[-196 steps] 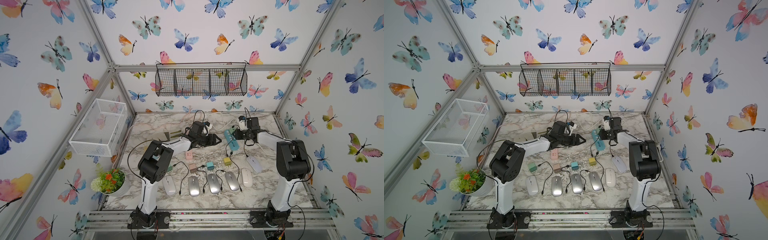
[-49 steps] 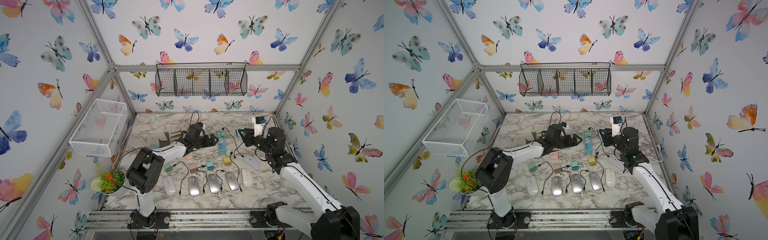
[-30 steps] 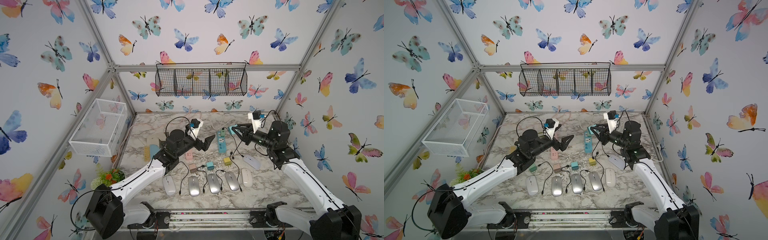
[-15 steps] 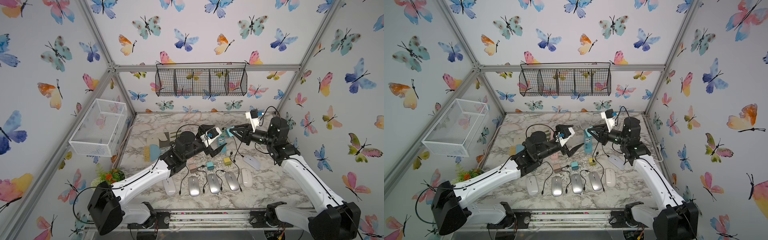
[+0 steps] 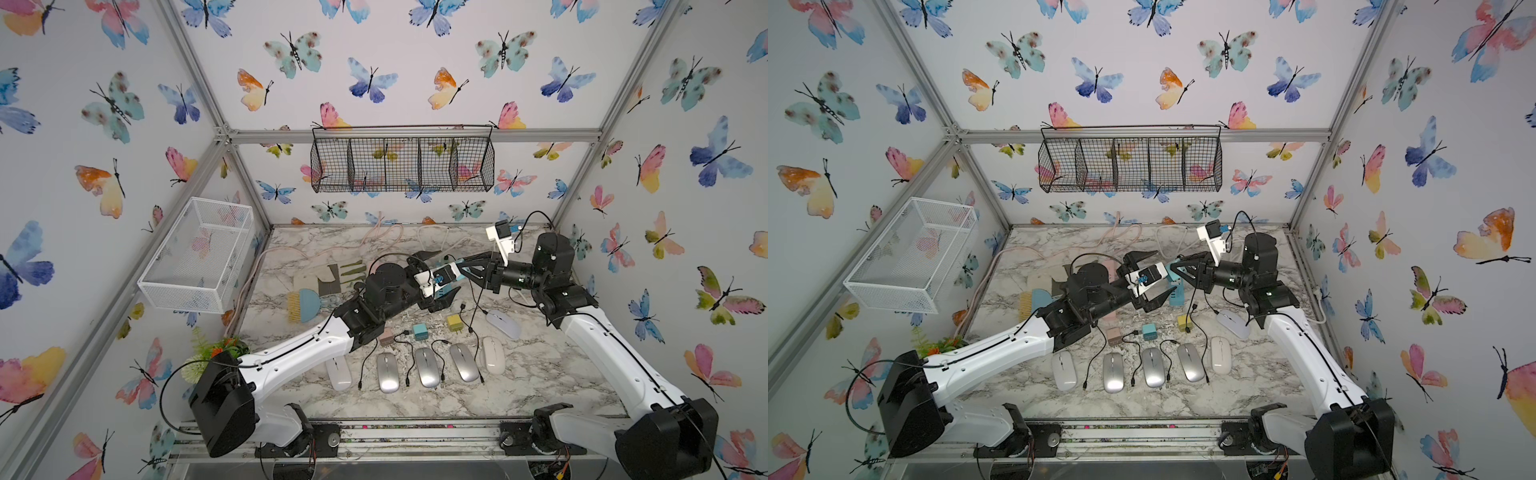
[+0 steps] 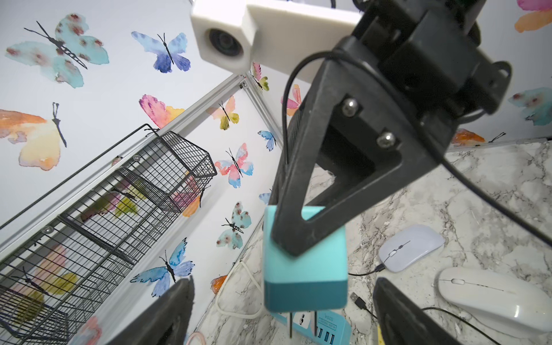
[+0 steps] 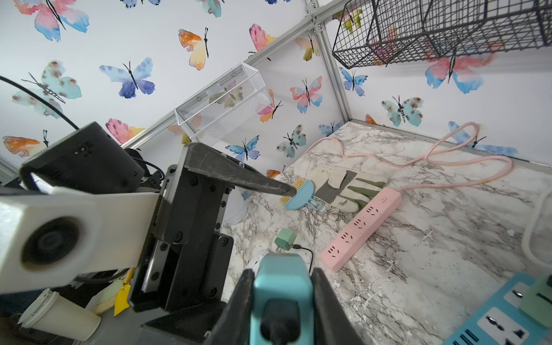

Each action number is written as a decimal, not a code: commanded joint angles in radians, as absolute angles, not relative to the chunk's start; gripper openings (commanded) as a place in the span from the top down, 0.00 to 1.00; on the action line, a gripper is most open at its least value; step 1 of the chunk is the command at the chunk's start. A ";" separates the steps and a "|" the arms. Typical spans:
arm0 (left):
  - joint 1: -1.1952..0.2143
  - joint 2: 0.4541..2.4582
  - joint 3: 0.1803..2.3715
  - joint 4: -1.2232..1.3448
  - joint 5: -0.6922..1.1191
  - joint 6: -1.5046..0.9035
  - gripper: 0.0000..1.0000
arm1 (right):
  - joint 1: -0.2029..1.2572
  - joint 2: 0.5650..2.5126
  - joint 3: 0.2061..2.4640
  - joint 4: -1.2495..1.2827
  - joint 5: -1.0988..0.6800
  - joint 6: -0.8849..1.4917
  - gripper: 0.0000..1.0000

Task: Unplug the wireless mouse
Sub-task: Remove the power cord from the plug.

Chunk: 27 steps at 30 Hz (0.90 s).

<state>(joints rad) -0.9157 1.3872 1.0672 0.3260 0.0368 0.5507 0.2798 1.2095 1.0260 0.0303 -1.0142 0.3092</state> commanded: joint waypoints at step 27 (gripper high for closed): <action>-0.938 1.410 1.114 0.339 -0.010 0.561 0.65 | 0.353 1.250 1.071 0.063 -1.005 0.378 0.95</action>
<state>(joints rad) -0.9318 1.4158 1.0847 0.3317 -0.0036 0.5739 0.3401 1.2495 1.0550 0.0483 -1.0016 0.3855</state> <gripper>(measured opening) 0.429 0.293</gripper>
